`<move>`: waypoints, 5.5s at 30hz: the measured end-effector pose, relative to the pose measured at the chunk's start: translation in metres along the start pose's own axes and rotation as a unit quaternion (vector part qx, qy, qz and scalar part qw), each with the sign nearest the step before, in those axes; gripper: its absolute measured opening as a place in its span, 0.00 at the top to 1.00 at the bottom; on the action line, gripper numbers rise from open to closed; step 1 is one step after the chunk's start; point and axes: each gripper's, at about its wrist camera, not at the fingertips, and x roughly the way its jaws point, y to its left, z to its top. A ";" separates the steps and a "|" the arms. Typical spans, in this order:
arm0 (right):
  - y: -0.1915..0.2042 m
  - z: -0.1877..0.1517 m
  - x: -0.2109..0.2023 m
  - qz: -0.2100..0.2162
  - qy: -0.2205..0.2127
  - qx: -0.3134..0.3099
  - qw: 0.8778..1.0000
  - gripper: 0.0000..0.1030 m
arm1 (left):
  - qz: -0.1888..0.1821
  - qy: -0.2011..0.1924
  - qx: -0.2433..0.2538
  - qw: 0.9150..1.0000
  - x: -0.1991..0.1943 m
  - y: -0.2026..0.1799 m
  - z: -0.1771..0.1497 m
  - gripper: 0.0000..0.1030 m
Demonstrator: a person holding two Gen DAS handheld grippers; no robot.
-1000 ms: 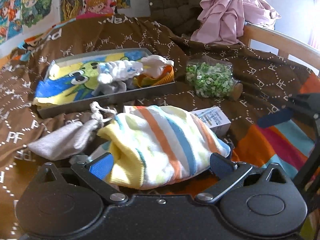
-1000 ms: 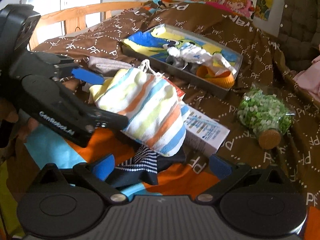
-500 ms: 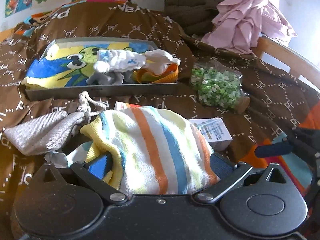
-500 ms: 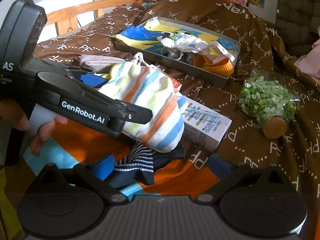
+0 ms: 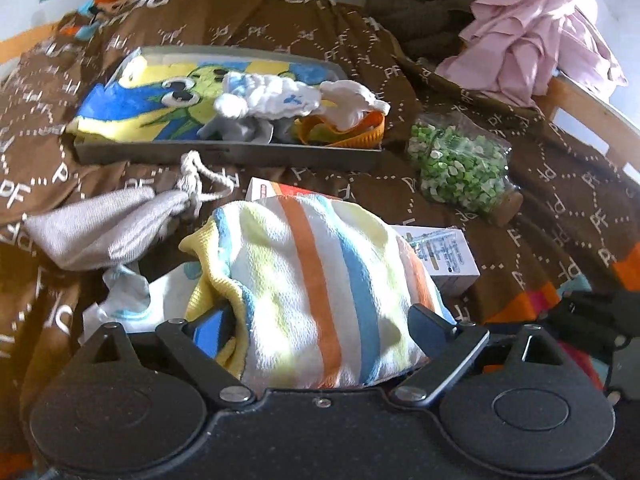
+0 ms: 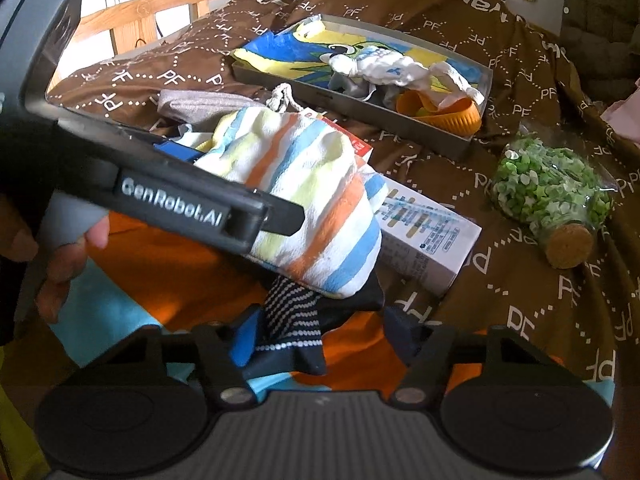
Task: Organize soft objects
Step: 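Grasp the striped towel with the left gripper while the right gripper grasps the black-white striped sock, then carry the striped towel to the tray with the left gripper while the right gripper carries the sock there, then open both grippers over the tray to release the towel and sock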
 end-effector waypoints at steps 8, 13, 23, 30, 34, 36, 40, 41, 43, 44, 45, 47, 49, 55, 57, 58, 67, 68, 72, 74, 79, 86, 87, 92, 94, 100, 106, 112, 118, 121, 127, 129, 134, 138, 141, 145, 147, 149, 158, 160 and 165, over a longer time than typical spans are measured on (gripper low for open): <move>0.004 0.000 0.003 -0.006 0.004 -0.012 1.000 0.44 | -0.001 0.024 -0.044 0.999 -0.004 -0.004 0.002 0.09; 0.003 0.000 0.003 -0.008 0.005 -0.010 1.000 0.45 | 0.009 0.044 -0.056 0.997 -0.007 -0.011 0.003 0.09; 0.004 0.000 0.001 -0.009 0.011 -0.013 1.000 0.54 | -0.007 0.101 -0.088 0.991 -0.011 -0.013 0.002 0.19; 0.004 -0.002 0.002 -0.013 0.018 -0.012 1.000 0.55 | -0.041 0.120 -0.133 0.983 0.001 -0.005 -0.006 0.27; 0.005 -0.002 0.002 -0.010 0.020 -0.013 1.000 0.57 | -0.050 0.112 -0.170 0.978 0.010 0.003 -0.005 0.25; 0.005 -0.002 0.002 -0.010 0.021 -0.012 1.000 0.57 | -0.052 0.110 -0.186 0.975 0.015 0.004 -0.004 0.22; 0.004 -0.002 0.003 -0.009 0.022 -0.004 1.000 0.58 | -0.053 0.118 -0.212 0.969 0.028 0.003 -0.004 0.19; 0.003 -0.002 0.004 -0.009 0.024 -0.003 1.000 0.59 | -0.054 0.119 -0.220 0.967 0.031 0.004 -0.004 0.18; 0.005 -0.003 0.005 -0.008 0.026 -0.005 1.000 0.59 | -0.054 0.120 -0.241 0.962 0.036 0.006 -0.004 0.17; 0.005 -0.003 0.006 -0.007 0.028 -0.007 1.000 0.61 | -0.054 0.120 -0.249 0.960 0.038 0.007 -0.005 0.17; 0.006 -0.004 0.006 -0.006 0.030 -0.008 1.000 0.62 | -0.053 0.121 -0.253 0.959 0.038 0.008 -0.005 0.20; 0.006 -0.004 0.007 -0.004 0.031 -0.009 0.999 0.65 | -0.044 0.122 -0.257 0.958 0.038 0.009 -0.006 0.28; 0.006 -0.004 0.007 0.000 0.032 -0.007 0.999 0.71 | -0.036 0.123 -0.259 0.957 0.037 0.012 -0.007 0.39; 0.003 -0.004 0.008 -0.001 0.030 0.009 1.000 0.86 | -0.045 0.129 -0.281 0.950 0.034 0.022 -0.009 0.58; 0.001 -0.003 0.009 -0.003 0.028 0.015 0.999 0.90 | -0.046 0.130 -0.279 0.950 0.030 0.020 -0.009 0.67; 0.001 -0.003 0.008 -0.005 0.026 0.017 1.000 0.90 | -0.045 0.129 -0.274 0.952 0.027 0.018 -0.008 0.69; -0.010 0.001 0.001 -0.042 -0.015 0.051 0.998 0.95 | -0.030 0.101 -0.226 0.968 -0.017 0.015 0.000 0.75; -0.011 0.002 -0.001 -0.043 -0.021 0.055 0.997 0.95 | -0.026 0.096 -0.215 0.971 -0.023 0.013 0.001 0.75; -0.013 0.004 -0.011 -0.049 -0.060 0.062 0.995 0.96 | -0.017 0.077 -0.179 0.981 -0.044 0.007 0.006 0.75; -0.013 0.006 -0.018 -0.054 -0.087 0.062 0.993 0.97 | -0.016 0.068 -0.171 0.983 -0.054 0.006 0.009 0.75; -0.018 0.008 -0.034 -0.070 -0.138 0.078 0.985 0.97 | -0.007 0.023 -0.144 0.989 -0.082 0.002 0.021 0.75; -0.027 0.013 -0.048 -0.072 -0.187 0.097 0.975 0.97 | -0.011 -0.010 -0.132 0.991 -0.099 0.002 0.035 0.75; -0.029 0.014 -0.048 -0.074 -0.192 0.098 0.974 0.97 | -0.014 -0.013 -0.134 0.991 -0.100 0.004 0.037 0.75; -0.041 0.018 -0.042 -0.101 -0.189 0.126 0.968 0.98 | -0.013 -0.021 -0.148 0.989 -0.102 0.014 0.040 0.75; -0.051 0.021 -0.037 -0.100 -0.182 0.145 0.967 0.98 | -0.009 -0.021 -0.152 0.988 -0.101 0.020 0.041 0.75; -0.065 0.043 -0.030 -0.095 -0.210 0.135 0.964 0.98 | 0.003 -0.027 -0.152 0.988 -0.097 0.033 0.051 0.75; -0.082 0.079 -0.030 -0.042 -0.256 0.144 0.955 0.98 | 0.011 -0.054 -0.140 0.989 -0.086 0.044 0.083 0.75; -0.110 0.137 -0.004 -0.009 -0.273 0.142 0.951 0.98 | 0.021 -0.082 -0.136 0.987 -0.042 0.066 0.130 0.75; -0.132 0.196 0.035 0.015 -0.279 0.147 0.949 0.98 | 0.022 -0.103 -0.137 0.985 0.012 0.090 0.165 0.75; -0.138 0.218 0.054 0.021 -0.282 0.150 0.947 0.98 | 0.025 -0.118 -0.132 0.984 0.034 0.096 0.175 0.75; -0.139 0.241 0.086 0.014 -0.277 0.146 0.950 0.97 | 0.055 -0.136 -0.112 0.983 0.067 0.100 0.184 0.74; -0.138 0.244 0.097 0.008 -0.267 0.139 0.954 0.97 | 0.062 -0.132 -0.109 0.983 0.075 0.102 0.183 0.74; -0.140 0.244 0.115 0.013 -0.232 0.141 0.962 0.97 | 0.073 -0.129 -0.111 0.983 0.088 0.106 0.179 0.74; -0.136 0.244 0.126 0.004 -0.206 0.127 0.970 0.94 | 0.082 -0.125 -0.107 0.983 0.093 0.105 0.176 0.74; -0.136 0.243 0.137 0.002 -0.179 0.134 0.975 0.91 | 0.096 -0.105 -0.104 0.984 0.100 0.103 0.176 0.74; -0.140 0.240 0.145 0.004 -0.157 0.143 0.977 0.87 | 0.098 -0.096 -0.102 0.985 0.104 0.103 0.173 0.74; -0.141 0.239 0.148 0.004 -0.150 0.143 0.978 0.85 | 0.100 -0.093 -0.101 0.985 0.105 0.103 0.173 0.73; -0.141 0.238 0.148 0.001 -0.148 0.140 0.979 0.79 | 0.103 -0.091 -0.101 0.985 0.106 0.103 0.172 0.73; -0.144 0.232 0.146 -0.003 -0.148 0.127 0.981 0.40 | 0.112 -0.079 -0.120 0.983 0.110 0.105 0.168 0.62; -0.145 0.230 0.144 -0.005 -0.149 0.126 0.981 0.33 | 0.114 -0.077 -0.126 0.982 0.110 0.105 0.168 0.53; -0.150 0.225 0.133 -0.011 -0.161 0.123 0.979 0.17 | 0.117 -0.079 -0.133 0.981 0.106 0.103 0.167 0.35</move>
